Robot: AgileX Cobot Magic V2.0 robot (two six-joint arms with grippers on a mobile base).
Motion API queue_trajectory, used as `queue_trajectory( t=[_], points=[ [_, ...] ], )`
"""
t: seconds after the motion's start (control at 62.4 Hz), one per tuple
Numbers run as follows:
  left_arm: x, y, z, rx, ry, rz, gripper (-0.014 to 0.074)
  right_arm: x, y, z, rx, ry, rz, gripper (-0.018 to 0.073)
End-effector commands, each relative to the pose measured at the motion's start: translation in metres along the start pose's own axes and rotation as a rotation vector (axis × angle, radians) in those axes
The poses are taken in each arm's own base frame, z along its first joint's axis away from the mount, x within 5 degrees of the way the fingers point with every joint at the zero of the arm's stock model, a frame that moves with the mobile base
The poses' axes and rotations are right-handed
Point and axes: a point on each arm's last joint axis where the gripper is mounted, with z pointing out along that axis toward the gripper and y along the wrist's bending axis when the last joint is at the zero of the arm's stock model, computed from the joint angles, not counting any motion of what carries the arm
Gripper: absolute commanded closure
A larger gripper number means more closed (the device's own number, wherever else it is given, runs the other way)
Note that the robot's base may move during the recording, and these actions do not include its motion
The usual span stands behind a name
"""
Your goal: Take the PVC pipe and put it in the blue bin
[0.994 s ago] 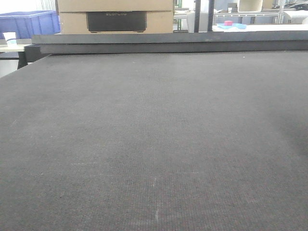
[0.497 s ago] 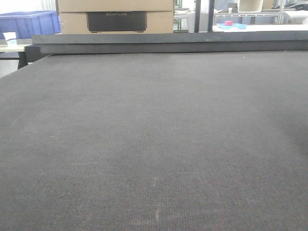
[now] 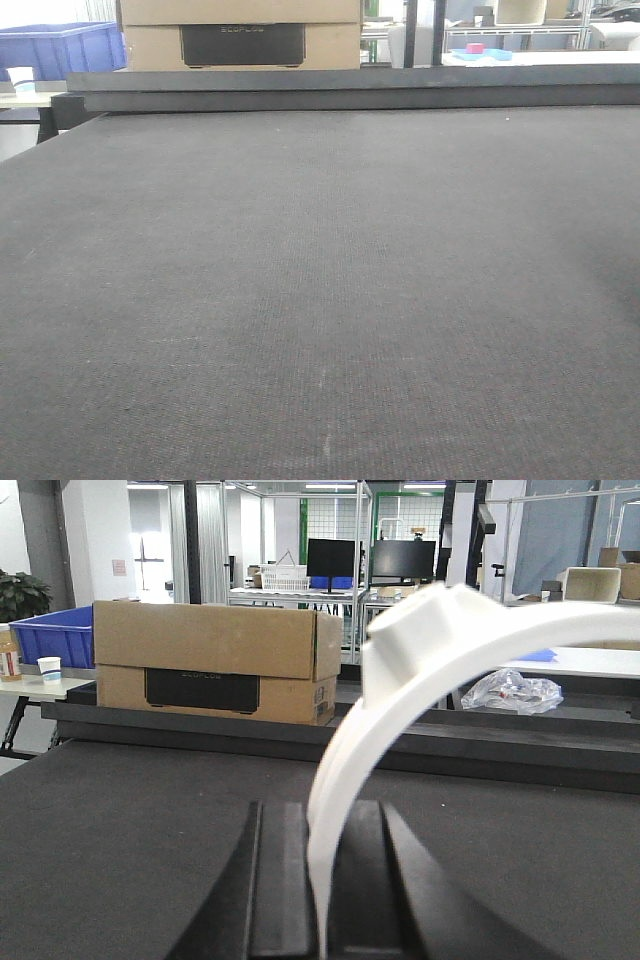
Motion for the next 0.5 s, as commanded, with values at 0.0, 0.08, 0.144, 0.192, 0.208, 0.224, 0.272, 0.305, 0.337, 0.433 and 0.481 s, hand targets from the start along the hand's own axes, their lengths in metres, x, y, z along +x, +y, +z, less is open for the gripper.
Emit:
queue_trajectory(
  t=[0.0,0.08,0.144,0.192,0.208,0.224,0.272,0.305,0.337,0.433,0.481],
  points=[
    [-0.0014,-0.0004,-0.0020,0.005,-0.012,-0.002,0.0707,-0.0012,-0.0003,-0.0014,0.002,-0.016,-0.008,0.0721],
    [-0.0029,-0.0006,-0.0021,0.007,-0.029,-0.002,0.0707,-0.0012,-0.0003,-0.0014,0.002,-0.016,-0.008,0.0721],
    [-0.0029,-0.0006,-0.0021,0.007,-0.029,-0.002,0.0707,-0.0012,-0.0003,-0.0014,0.002,-0.016,-0.008,0.0721],
    [-0.0029,-0.0006,-0.0021,0.007,-0.029,-0.002,0.0707,-0.0012,-0.0003,-0.0014,0.002,-0.016,-0.008,0.0721],
    [-0.0029,-0.0006,-0.0021,0.007,-0.029,-0.002,0.0707,-0.0012,-0.0003,-0.0014,0.002,-0.016,-0.008,0.0721],
    [-0.0029,-0.0006,-0.0021,0.007,-0.029,-0.002,0.0707,-0.0012,-0.0003,-0.0014,0.002,-0.016,-0.008,0.0721],
    [-0.0029,-0.0006,-0.0021,0.007,-0.029,-0.002,0.0707,-0.0012,-0.0003,-0.0014,0.002,-0.016,-0.008,0.0721],
    [-0.0029,-0.0006,-0.0021,0.007,-0.029,-0.002,0.0707,-0.0012,-0.0003,-0.0014,0.002,-0.016,-0.008,0.0721],
    [-0.0029,-0.0006,-0.0021,0.007,-0.029,-0.002,0.0707,-0.0012,-0.0003,-0.0014,0.002,-0.016,-0.008,0.0721],
    [-0.0029,-0.0006,-0.0021,0.007,-0.029,-0.002,0.0707,-0.0012,-0.0003,-0.0014,0.002,-0.016,-0.008,0.0721],
    [-0.0029,-0.0006,-0.0021,0.007,-0.029,-0.002,0.0707,-0.0012,-0.0003,-0.0014,0.002,-0.016,-0.008,0.0721]
  ],
)
